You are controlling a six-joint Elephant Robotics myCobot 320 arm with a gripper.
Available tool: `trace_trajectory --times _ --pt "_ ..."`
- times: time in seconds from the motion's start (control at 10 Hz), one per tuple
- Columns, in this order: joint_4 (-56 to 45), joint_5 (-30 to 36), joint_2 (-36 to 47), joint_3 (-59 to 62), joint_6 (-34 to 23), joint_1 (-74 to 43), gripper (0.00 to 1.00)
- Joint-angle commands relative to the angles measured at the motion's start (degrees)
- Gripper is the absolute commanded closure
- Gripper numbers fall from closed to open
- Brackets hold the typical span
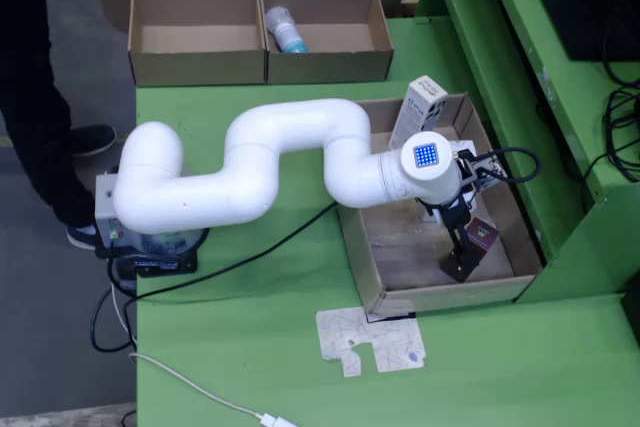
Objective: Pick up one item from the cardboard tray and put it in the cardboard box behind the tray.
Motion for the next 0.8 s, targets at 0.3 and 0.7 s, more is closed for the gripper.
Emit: trace_trajectory --times 0.3,0.7 --pt "6.5 -4.4 -0.6 1.5 0.9 0.3 0.0" --pt "15.2 -15.8 -3.8 1.5 2.3 3.1 0.0"
